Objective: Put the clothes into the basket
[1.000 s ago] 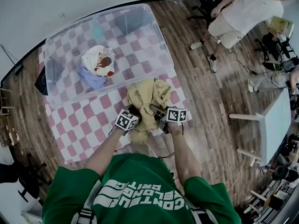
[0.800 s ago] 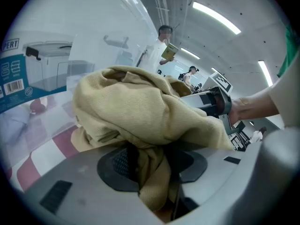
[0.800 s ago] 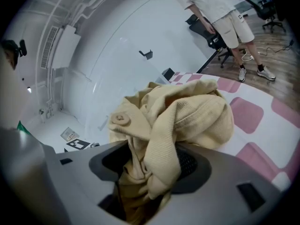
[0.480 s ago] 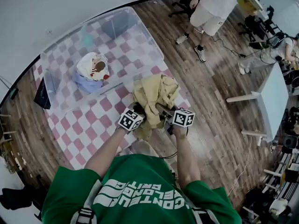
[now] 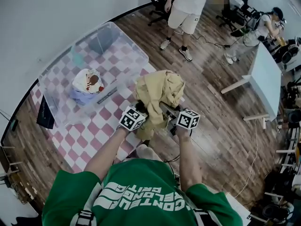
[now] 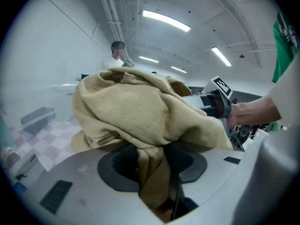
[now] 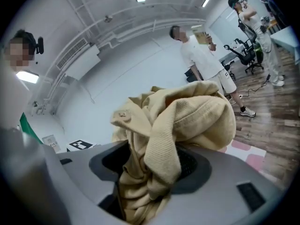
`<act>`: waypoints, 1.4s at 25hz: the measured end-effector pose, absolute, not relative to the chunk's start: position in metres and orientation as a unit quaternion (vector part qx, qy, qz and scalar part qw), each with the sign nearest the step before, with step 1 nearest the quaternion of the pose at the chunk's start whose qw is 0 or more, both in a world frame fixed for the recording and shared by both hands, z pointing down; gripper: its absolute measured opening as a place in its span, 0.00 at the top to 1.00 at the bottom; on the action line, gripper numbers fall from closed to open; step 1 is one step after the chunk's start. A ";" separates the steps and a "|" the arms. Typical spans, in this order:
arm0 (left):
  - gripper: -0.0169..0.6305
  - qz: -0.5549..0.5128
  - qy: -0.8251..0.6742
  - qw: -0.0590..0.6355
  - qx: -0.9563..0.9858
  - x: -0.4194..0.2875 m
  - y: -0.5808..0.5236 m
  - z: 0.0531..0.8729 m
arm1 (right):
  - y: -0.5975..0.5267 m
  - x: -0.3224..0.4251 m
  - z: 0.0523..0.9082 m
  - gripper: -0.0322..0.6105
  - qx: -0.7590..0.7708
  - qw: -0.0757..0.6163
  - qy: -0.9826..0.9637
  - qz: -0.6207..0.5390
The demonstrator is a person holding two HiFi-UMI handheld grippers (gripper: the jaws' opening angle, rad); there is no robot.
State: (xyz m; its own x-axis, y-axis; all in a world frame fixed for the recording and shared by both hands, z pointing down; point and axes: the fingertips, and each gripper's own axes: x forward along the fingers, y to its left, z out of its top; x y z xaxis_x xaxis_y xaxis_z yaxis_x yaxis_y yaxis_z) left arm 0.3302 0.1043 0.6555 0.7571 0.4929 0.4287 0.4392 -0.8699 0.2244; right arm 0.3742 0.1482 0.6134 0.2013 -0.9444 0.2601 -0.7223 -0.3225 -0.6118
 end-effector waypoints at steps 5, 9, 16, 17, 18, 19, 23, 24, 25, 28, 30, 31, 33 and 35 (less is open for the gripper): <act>0.74 0.214 0.266 0.025 0.940 0.338 0.106 0.611 | 0.154 0.377 0.567 0.53 -0.771 0.187 0.553 -0.254; 0.74 0.181 0.273 -0.002 0.945 0.348 0.103 0.567 | 0.153 0.382 0.522 0.53 -0.781 0.184 0.559 -0.209; 0.74 0.126 0.280 -0.042 0.951 0.358 0.096 0.494 | 0.149 0.385 0.447 0.53 -0.796 0.168 0.565 -0.140; 0.74 0.119 0.280 -0.048 0.951 0.359 0.095 0.485 | 0.149 0.385 0.438 0.53 -0.797 0.167 0.566 -0.130; 0.74 0.112 0.280 -0.054 0.952 0.361 0.094 0.476 | 0.148 0.385 0.428 0.53 -0.798 0.166 0.566 -0.121; 0.74 0.105 0.280 -0.060 0.952 0.362 0.093 0.466 | 0.148 0.386 0.419 0.53 -0.799 0.166 0.567 -0.111; 0.74 0.077 0.279 -0.079 0.954 0.367 0.088 0.430 | 0.144 0.387 0.385 0.53 -0.802 0.166 0.569 -0.077; 0.74 0.071 0.277 -0.081 0.955 0.367 0.087 0.423 | 0.143 0.387 0.377 0.53 -0.802 0.165 0.569 -0.069; 0.74 0.064 0.275 -0.081 0.956 0.367 0.086 0.416 | 0.142 0.387 0.370 0.53 -0.803 0.165 0.570 -0.061; 0.74 0.046 0.272 -0.081 0.958 0.368 0.085 0.396 | 0.142 0.386 0.349 0.53 -0.801 0.167 0.573 -0.038; 0.74 0.035 0.271 -0.083 0.958 0.368 0.085 0.384 | 0.142 0.385 0.337 0.53 -0.802 0.165 0.574 -0.027; 0.74 0.031 0.271 -0.084 0.958 0.368 0.084 0.378 | 0.142 0.384 0.331 0.53 -0.802 0.163 0.575 -0.023; 0.74 0.022 0.270 -0.086 0.959 0.370 0.083 0.367 | 0.141 0.385 0.320 0.53 -0.801 0.160 0.577 -0.013; 0.74 0.015 0.269 -0.086 0.959 0.371 0.081 0.357 | 0.139 0.385 0.310 0.53 -0.798 0.160 0.580 -0.005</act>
State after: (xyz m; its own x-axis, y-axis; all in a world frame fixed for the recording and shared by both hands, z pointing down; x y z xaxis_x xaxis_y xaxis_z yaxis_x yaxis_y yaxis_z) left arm 0.3706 0.0813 0.3570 0.8546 0.5139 0.0742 0.5189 -0.8403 -0.1570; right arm 0.3853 0.1389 0.3102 0.3264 -0.9282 -0.1786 -0.9252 -0.2751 -0.2613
